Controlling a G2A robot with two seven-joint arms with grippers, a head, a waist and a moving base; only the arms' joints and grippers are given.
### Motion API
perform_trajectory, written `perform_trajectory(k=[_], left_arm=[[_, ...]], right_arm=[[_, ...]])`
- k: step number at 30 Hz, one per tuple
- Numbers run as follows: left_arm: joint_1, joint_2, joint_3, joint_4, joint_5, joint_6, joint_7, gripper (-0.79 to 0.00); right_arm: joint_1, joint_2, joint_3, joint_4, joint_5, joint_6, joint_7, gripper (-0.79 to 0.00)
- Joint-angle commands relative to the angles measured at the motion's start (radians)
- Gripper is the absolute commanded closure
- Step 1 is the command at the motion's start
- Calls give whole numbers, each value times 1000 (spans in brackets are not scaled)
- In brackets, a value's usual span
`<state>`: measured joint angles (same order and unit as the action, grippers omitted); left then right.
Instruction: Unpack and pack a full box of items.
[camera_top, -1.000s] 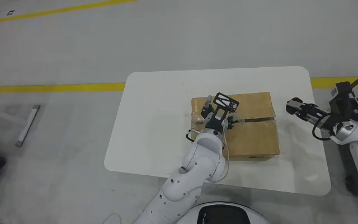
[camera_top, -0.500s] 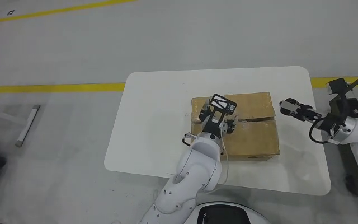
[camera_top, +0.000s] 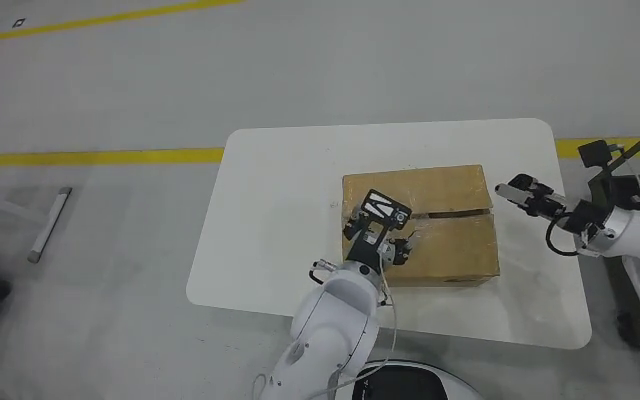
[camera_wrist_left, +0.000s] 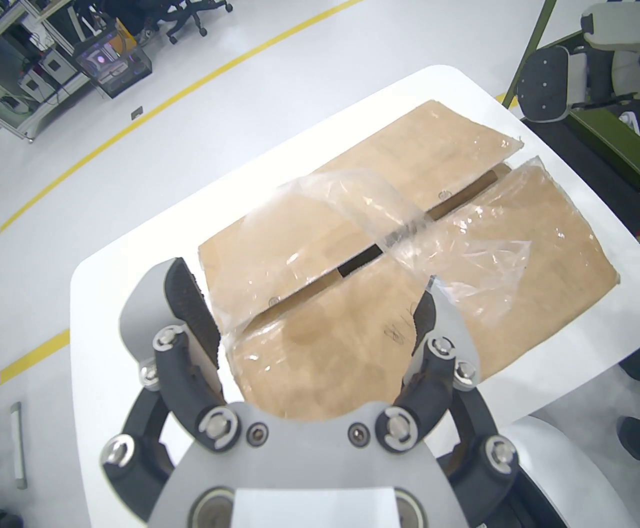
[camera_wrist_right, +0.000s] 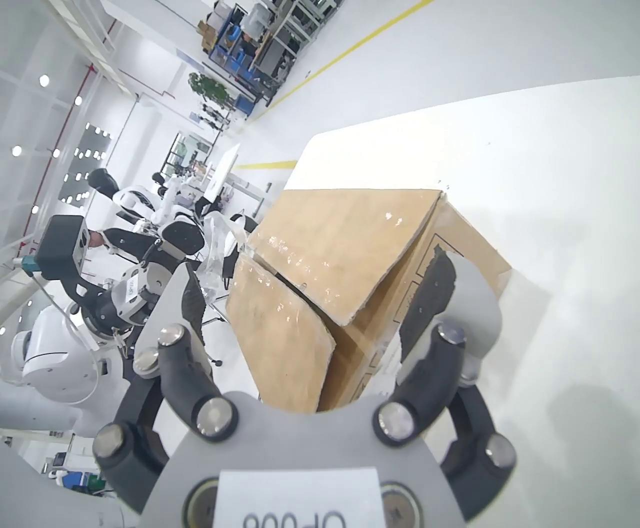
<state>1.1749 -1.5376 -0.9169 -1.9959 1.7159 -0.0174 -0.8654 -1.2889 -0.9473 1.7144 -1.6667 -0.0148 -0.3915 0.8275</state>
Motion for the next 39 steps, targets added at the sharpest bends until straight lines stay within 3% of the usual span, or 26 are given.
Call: perform_trajectory(k=[1, 13, 18, 25, 29, 30, 35, 39], left_arm=[[33, 5, -18, -24, 6, -10, -12, -785], [196, 33, -151, -165, 8, -68, -11, -785], [241, 40, -197, -183, 22, -47, 0, -785], [247, 41, -240, -177, 53, 28, 11, -785], [252, 40, -264, -176, 41, 65, 17, -785], [252, 40, -269, -176, 39, 64, 20, -785], [258, 42, -284, -182, 33, 54, 27, -785], [266, 44, -296, -187, 32, 48, 32, -785]], right_arm=[[0, 1, -5, -16, -50, -16, -13, -785], [-43, 5, -41, -145, -344, -92, -125, -785], [-80, 5, -58, -212, -461, -122, -173, -785], [-79, 7, -118, -234, -399, -130, -101, -785], [-55, 5, -171, -228, -362, -119, -71, -600], [-41, 4, -188, -221, -354, -111, -66, -517], [56, -7, -281, -156, -256, -48, -37, -348], [135, -18, -356, -110, -248, -5, -39, -289]])
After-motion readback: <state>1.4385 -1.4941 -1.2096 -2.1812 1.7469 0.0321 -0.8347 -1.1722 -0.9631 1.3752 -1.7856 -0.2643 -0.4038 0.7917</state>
